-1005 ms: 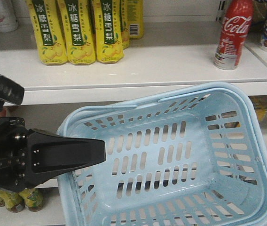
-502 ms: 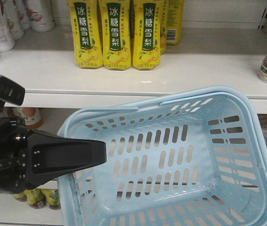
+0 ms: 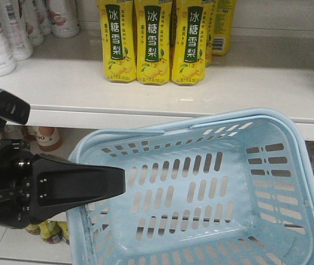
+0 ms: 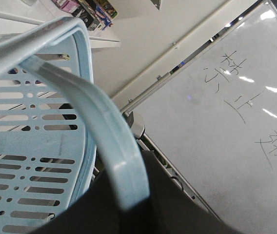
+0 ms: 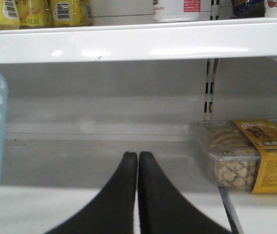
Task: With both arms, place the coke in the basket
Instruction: 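Drive the base along the shelf toward the red Coca-Cola bottles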
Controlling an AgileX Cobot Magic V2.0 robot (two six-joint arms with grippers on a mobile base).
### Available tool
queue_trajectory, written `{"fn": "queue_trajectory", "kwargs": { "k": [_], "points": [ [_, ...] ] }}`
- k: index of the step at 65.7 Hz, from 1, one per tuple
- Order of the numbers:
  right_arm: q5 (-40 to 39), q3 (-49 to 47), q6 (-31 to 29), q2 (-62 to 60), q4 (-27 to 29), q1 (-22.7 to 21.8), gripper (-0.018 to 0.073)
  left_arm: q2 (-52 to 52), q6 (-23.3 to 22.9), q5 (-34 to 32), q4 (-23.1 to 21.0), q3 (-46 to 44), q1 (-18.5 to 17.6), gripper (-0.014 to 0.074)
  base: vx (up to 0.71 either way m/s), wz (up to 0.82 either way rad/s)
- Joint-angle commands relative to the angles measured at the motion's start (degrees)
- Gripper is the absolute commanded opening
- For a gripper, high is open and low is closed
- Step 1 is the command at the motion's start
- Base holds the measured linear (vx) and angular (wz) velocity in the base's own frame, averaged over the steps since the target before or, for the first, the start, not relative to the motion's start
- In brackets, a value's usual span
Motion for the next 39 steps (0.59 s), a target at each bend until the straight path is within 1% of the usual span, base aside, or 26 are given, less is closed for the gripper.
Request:
{"fn": "queue_trajectory", "kwargs": {
  "k": [1, 39],
  "points": [
    [-4.24, 0.46, -0.14, -0.69, -0.35, -0.24, -0.0005, -1.17, 0.25, -10.63, -6.42, -1.59, -0.38, -0.0006, 0.00, 0.00],
    [-4.24, 0.46, -0.14, -0.69, -0.35, -0.24, -0.0005, -1.17, 0.25, -10.63, -6.42, -1.59, -0.38, -0.0006, -0.02, -0.08]
  ]
}}
